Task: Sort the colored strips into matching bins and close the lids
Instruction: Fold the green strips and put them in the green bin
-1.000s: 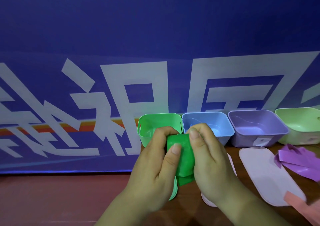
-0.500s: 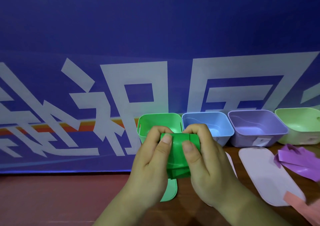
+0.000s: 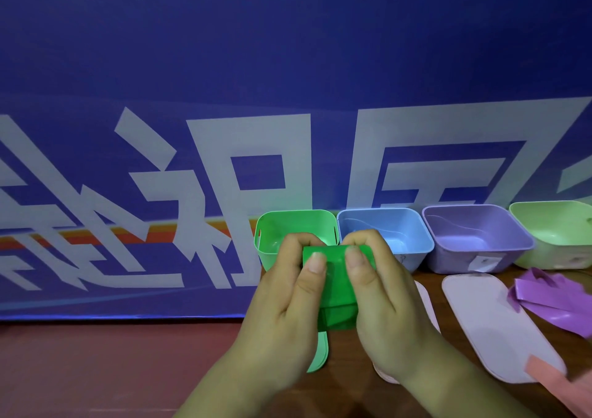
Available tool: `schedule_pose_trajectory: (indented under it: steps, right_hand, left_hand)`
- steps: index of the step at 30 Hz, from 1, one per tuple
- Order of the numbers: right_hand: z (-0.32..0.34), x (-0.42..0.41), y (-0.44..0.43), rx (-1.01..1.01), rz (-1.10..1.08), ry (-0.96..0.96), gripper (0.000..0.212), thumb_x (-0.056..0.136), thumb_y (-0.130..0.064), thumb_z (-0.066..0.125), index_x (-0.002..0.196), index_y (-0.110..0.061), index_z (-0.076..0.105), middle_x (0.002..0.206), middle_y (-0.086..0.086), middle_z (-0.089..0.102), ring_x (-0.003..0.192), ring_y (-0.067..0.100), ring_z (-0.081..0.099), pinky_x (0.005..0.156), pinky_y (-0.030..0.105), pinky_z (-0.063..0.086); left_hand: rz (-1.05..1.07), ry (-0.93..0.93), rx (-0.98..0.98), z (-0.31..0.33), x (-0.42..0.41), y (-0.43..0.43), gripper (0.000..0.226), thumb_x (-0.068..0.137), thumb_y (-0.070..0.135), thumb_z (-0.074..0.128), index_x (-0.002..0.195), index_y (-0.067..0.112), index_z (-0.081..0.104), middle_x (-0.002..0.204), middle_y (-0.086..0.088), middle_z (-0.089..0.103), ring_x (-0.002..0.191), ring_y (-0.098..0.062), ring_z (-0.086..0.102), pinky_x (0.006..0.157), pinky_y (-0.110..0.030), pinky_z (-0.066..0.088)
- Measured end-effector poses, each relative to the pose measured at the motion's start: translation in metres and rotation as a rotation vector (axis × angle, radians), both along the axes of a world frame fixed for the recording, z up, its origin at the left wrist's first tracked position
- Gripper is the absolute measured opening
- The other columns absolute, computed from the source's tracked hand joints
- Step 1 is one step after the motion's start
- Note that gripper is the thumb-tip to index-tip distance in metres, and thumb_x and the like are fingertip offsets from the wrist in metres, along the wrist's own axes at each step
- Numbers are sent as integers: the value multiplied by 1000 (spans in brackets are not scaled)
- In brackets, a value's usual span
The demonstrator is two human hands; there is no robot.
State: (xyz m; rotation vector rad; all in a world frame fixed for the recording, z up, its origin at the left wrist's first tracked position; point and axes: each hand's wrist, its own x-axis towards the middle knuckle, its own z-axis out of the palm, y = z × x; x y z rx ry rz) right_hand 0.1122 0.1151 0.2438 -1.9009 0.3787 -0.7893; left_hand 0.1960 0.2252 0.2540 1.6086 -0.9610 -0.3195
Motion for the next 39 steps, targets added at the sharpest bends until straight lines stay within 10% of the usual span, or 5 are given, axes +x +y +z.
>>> schedule_pose_trajectory:
  steps: [8,20,32,39]
  right_hand:
    - [1,4,1,334,89,40,53,84,-67,43,99,-18,56,88,12,64,88,39,60,82,60,50]
    - [-1,-7,1,-196,-60,80,35,93,-59,28,108,-33,46,93,-20,58,80,5,59,63,19,43]
    - [-4,-5,-2,-280,-132,67,31,96,-57,28,99,-33,46,77,-16,58,68,3,56,56,17,40]
    - [-3,3,-1,104,-53,64,44,88,-57,34,87,-16,51,78,-3,57,77,15,54,72,34,46]
  left_hand:
    - [80,-188,86,-4,2,2,35,90,66,32,113,42,45,83,14,60,71,-8,57,59,-31,42]
    - [142,165,-12,3,-5,-9,36,90,52,41,88,21,58,76,-8,58,68,-24,52,67,-50,46]
    - [108,26,57,-1,-5,-9,49,88,65,31,92,23,56,76,0,58,68,-14,53,65,-43,47]
    - [144,-210,137,-10,-1,-7,44,90,70,27,107,35,48,74,10,58,67,-11,56,57,-34,43]
